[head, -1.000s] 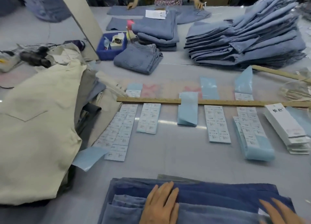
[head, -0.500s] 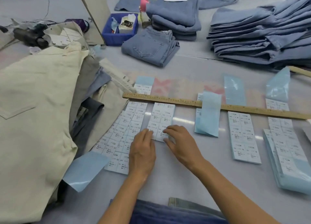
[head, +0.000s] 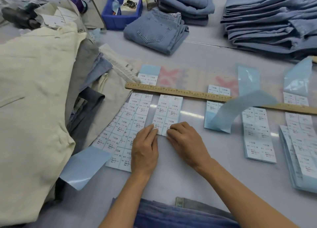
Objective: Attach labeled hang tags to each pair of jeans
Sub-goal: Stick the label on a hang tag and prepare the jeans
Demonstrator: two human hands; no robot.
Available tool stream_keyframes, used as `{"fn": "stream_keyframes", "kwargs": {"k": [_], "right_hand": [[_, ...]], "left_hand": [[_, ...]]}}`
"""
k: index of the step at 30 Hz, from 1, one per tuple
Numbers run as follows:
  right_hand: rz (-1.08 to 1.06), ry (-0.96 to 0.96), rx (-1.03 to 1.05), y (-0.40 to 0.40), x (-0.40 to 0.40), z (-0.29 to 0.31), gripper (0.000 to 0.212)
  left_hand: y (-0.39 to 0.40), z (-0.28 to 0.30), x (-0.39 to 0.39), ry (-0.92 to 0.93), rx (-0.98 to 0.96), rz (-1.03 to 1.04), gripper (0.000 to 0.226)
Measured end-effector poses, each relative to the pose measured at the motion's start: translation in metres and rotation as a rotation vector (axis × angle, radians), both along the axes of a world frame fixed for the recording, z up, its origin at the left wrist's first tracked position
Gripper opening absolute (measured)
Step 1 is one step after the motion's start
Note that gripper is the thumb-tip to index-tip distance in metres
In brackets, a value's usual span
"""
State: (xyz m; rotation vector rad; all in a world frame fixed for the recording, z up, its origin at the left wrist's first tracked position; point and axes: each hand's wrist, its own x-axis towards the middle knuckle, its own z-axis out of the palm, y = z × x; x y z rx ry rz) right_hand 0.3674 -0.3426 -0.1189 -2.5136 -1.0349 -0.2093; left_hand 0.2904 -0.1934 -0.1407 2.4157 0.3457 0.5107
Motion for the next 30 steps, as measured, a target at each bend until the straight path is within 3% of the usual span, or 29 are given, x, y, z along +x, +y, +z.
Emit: {"fn": "stream_keyframes", "kwargs": {"k": [11, 13, 15, 18, 22, 24, 27, 30], "right_hand": [[-0.076, 0.138, 0.233, -0.008, 0.003, 0.016, 0.014], [-0.226, 0.015, 0.421, -0.027, 0.013, 0.029, 0.017], [-0.523, -0.092, 0.645, -0.06, 0.025, 0.042, 0.021], [-0.985, 0.052, 0.856, -0.108, 0.033, 0.053, 0.043], [-0.846, 0.135, 0.527, -0.141, 0.054, 0.061, 0.073], [-0.755, 0.222, 0.438, -0.152, 0.075, 0.07, 0.079], [-0.718, 0.464, 0.402, -0.168, 0.096, 0.078, 0.08], [-0.709, 0.512, 0.375, -0.19, 0.092, 0.075, 0.068]], "left_hand": [[-0.002, -0.002, -0.003, -0.058, 0.068, -0.019, 0.036], [-0.004, -0.001, -0.003, -0.086, 0.11, -0.029, 0.039], [-0.014, 0.004, 0.001, -0.127, 0.095, -0.08, 0.041], [-0.05, 0.021, 0.033, -0.092, -0.053, -0.269, 0.043], [-0.103, 0.055, 0.11, 0.307, -0.596, -0.359, 0.077], [-0.119, 0.063, 0.147, 0.4, -0.695, -0.364, 0.088], [-0.128, 0.061, 0.175, 0.453, -0.535, -0.359, 0.086], [-0.124, 0.053, 0.176, 0.446, -0.059, -0.403, 0.072]]}}
